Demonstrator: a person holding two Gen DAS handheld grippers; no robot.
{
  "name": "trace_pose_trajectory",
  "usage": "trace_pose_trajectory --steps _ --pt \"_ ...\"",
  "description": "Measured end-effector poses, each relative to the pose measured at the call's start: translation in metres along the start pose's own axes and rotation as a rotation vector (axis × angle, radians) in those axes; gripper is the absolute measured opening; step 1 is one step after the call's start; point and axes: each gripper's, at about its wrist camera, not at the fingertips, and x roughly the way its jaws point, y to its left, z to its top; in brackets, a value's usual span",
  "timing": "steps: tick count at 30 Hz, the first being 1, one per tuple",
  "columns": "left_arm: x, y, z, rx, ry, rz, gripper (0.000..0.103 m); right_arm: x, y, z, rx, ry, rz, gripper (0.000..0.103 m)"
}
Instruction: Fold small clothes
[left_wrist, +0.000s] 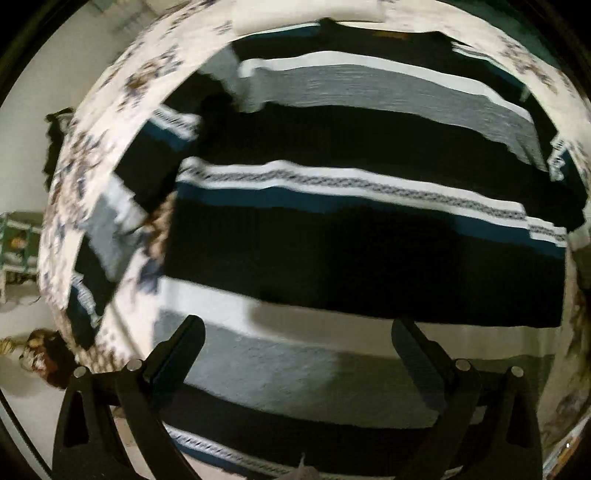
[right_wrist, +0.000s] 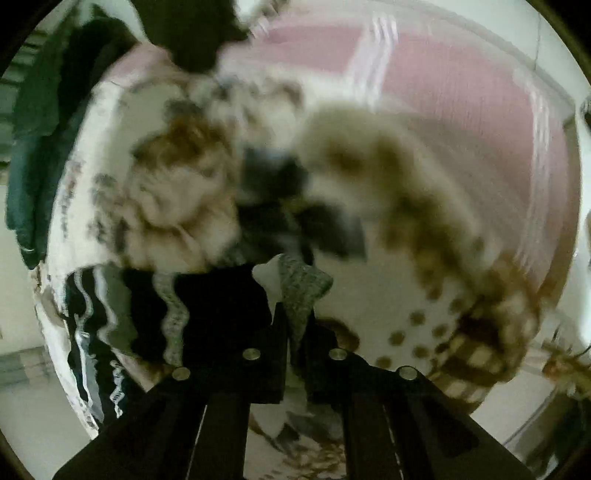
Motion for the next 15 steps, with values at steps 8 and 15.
trace_pose_trajectory --steps 8,15 --pt "0.013 -0.043 0.022 0.053 -0.041 -0.076 0.103 -0.010 -0.002 0.051 -0.073 -0.016 -0.058 0.007" --pt "0.045 -0.050 0.022 0.054 0.006 -0.091 0.103 0.002 -0.064 0.034 0.236 0.052 0.104 0.060"
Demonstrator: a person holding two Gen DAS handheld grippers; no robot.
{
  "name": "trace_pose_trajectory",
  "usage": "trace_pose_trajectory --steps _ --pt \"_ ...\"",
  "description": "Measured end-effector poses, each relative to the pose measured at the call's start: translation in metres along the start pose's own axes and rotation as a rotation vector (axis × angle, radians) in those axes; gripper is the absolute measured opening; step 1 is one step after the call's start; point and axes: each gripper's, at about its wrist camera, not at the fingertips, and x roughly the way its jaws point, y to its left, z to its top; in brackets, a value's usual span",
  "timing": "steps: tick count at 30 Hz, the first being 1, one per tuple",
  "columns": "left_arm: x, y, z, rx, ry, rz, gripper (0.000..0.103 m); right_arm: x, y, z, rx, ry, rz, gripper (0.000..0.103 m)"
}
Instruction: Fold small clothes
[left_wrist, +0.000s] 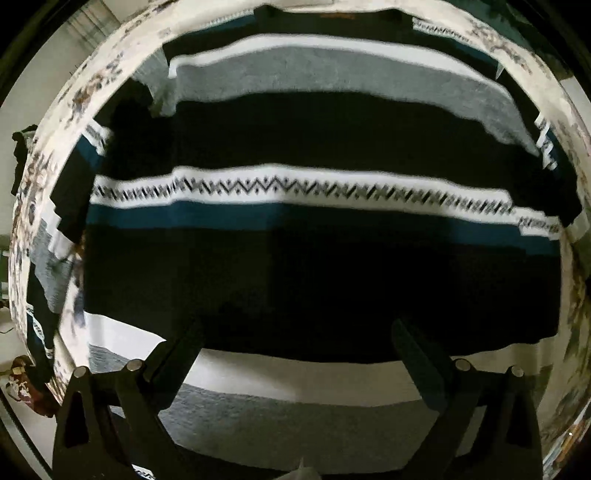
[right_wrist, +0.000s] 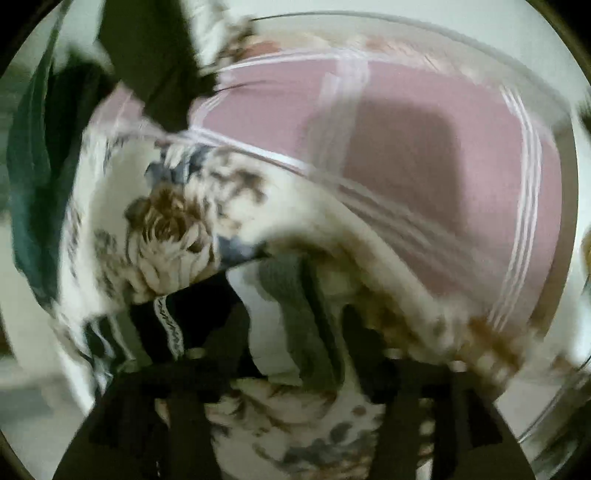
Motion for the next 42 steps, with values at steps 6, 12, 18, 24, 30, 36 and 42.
trace_pose_trajectory --steps 6,12,18,24,30,36,42 --pt "0.018 0.007 -0.006 -0.032 0.043 -0.012 0.103 0.029 -0.055 -0.032 0.317 0.040 0.271 0.065" --pt "0.021 0.005 -0.001 -0.031 0.041 -0.007 0.103 0.039 -0.047 -0.032 0.378 -0.048 0.338 0.064" --pt "0.019 0.000 0.010 -0.016 0.023 -0.006 0.103 -0.034 0.036 -0.004 0.032 -0.234 0.338 0.007" --pt "0.024 -0.002 0.016 -0.016 0.020 -0.014 0.103 -0.074 0.071 0.013 -0.240 -0.274 0.234 0.008" --pt "0.023 -0.015 0.016 -0.016 0.031 -0.015 0.103 -0.043 0.010 0.009 -0.085 -0.125 -0.036 0.054" --pt "0.031 -0.021 0.012 -0.001 0.040 -0.003 0.103 -0.046 0.006 0.006 0.017 -0.156 0.154 0.065" --pt "0.036 -0.027 0.018 0.008 0.040 -0.001 0.103 -0.012 0.038 0.031 0.016 -0.098 0.028 0.066"
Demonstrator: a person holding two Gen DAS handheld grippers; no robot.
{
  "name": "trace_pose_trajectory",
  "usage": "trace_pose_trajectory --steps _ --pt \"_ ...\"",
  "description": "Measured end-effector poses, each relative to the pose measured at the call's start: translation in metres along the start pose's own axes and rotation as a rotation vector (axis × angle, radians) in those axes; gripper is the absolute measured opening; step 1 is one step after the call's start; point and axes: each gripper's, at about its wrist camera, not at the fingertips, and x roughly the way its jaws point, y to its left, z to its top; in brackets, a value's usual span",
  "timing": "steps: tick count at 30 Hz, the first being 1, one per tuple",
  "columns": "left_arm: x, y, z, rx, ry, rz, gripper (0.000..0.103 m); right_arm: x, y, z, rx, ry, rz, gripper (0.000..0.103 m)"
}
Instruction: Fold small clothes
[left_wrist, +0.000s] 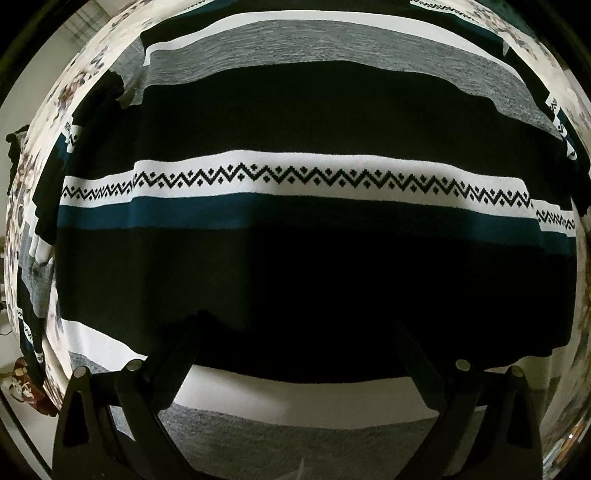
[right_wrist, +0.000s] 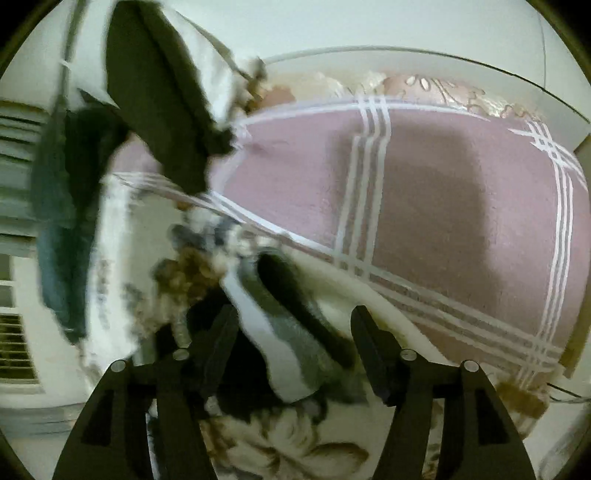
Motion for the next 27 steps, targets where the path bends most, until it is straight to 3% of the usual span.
trace_pose_trajectory --steps 6,10,15,16,19,20,27 --pt "0.017 -0.013 0.014 -0.012 0.003 -0.015 0.103 -0.002 -0.033 -0.053 0.205 0.003 0.165 0.065" --pt "0.024 -0.012 0.018 -0.034 -0.024 -0.018 0.103 0.040 -0.035 -0.049 0.233 0.007 0.197 0.066" --pt "0.031 -0.007 0.018 -0.052 -0.069 -0.028 0.103 0.044 -0.020 -0.037 0.287 -0.137 0.255 0.070" --pt "0.032 -0.007 0.019 -0.054 -0.074 -0.028 0.103 0.042 -0.017 -0.037 0.290 -0.149 0.265 0.065" --pt "0.034 -0.004 0.022 -0.054 -0.060 -0.031 0.103 0.040 -0.015 -0.030 0.298 -0.139 0.277 0.019" --pt "0.031 -0.001 0.022 -0.054 -0.047 -0.036 0.103 0.035 -0.013 -0.026 0.282 -0.142 0.286 0.010" --pt "0.015 0.022 0.036 -0.096 -0.035 -0.108 0.103 -0.024 0.043 0.010 0.063 -0.238 0.370 0.007"
